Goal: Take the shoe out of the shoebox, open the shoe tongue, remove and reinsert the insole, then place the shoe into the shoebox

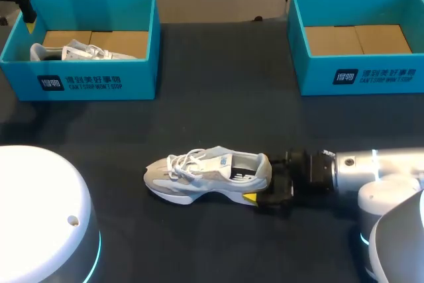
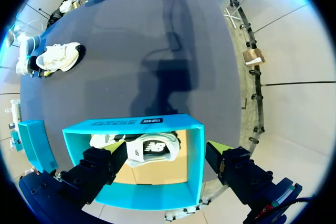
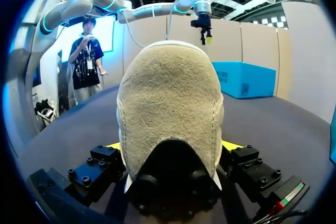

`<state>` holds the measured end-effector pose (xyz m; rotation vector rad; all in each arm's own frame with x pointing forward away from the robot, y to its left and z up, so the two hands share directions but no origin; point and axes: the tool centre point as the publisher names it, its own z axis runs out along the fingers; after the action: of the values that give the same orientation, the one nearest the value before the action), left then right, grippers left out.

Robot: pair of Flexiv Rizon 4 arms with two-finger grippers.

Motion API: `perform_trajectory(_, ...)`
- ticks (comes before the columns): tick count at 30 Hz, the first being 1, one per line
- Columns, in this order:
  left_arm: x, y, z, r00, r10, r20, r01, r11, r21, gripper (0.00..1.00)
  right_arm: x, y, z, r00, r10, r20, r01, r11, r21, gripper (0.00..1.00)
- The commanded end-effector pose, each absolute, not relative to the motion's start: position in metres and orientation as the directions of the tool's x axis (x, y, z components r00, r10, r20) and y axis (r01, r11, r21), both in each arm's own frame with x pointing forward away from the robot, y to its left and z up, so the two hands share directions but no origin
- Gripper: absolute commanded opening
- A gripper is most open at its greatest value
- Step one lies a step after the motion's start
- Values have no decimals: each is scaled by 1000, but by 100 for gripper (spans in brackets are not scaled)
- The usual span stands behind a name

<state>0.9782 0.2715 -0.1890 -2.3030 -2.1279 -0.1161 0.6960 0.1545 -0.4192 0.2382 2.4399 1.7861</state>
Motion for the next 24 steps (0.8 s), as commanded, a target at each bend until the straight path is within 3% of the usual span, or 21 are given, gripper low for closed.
perform_trajectory(1, 976, 271, -188, 77, 995, 60, 996, -80, 50, 100, 700, 159, -421, -983, 181, 7, 62, 299, 952, 100)
perform_trajectory(6, 976, 271, -188, 77, 995, 60, 996, -80, 50, 100, 700, 159, -421, -985, 173, 4, 57, 299, 953, 100)
perform_trajectory(7, 976, 271, -188, 77, 995, 60, 996, -80, 50, 100, 700, 160, -420, -985, 171, 4, 55, 299, 953, 92)
perform_trajectory(8, 976, 271, -188, 77, 995, 60, 996, -80, 50, 100, 701, 160, -420, -986, 168, 2, 54, 301, 952, 58)
perform_trajectory(11, 976, 271, -188, 77, 995, 60, 996, -80, 50, 100, 701, 160, -420, -987, 163, 0, 50, 303, 952, 0)
perform_trajectory(24, 976, 271, -188, 77, 995, 60, 996, -80, 50, 100, 703, 157, -420, -991, 133, -13, 27, 295, 955, 0)
